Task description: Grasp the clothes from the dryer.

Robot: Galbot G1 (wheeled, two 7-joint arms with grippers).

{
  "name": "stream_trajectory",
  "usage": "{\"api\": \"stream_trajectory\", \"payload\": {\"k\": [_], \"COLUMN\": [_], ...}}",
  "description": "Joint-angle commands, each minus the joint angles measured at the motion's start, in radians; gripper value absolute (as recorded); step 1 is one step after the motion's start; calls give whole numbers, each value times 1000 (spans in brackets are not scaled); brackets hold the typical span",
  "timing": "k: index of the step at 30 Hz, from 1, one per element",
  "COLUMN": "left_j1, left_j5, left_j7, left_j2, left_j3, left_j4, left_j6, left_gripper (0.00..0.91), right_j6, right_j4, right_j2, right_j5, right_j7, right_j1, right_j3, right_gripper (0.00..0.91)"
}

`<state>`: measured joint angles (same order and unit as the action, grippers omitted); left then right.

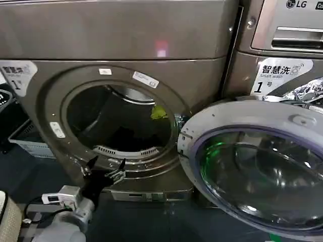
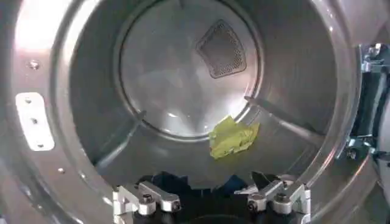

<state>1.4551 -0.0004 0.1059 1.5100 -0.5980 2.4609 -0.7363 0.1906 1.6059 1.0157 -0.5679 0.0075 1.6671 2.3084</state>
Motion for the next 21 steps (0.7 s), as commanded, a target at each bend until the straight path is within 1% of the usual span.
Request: {"api": "stream_trajectory", "payload": {"k": [1, 21], "left_j1": [-2, -10], "left_j5": [7, 8], "left_j7": [-1, 2], "left_j2": [5, -1], "left_j3": [4, -9], "left_j4": [-4, -17], "left_j6": [-49, -49], "left_gripper": [907, 907], "right_j6": [2, 6], "right_j4": [-1, -8], "right_j2": [-7, -5], "right_j5": [3, 14], "right_j7": [2, 0], "right_j1": [1, 1], "right_j3": [1, 11], "right_gripper": [907, 907]}}
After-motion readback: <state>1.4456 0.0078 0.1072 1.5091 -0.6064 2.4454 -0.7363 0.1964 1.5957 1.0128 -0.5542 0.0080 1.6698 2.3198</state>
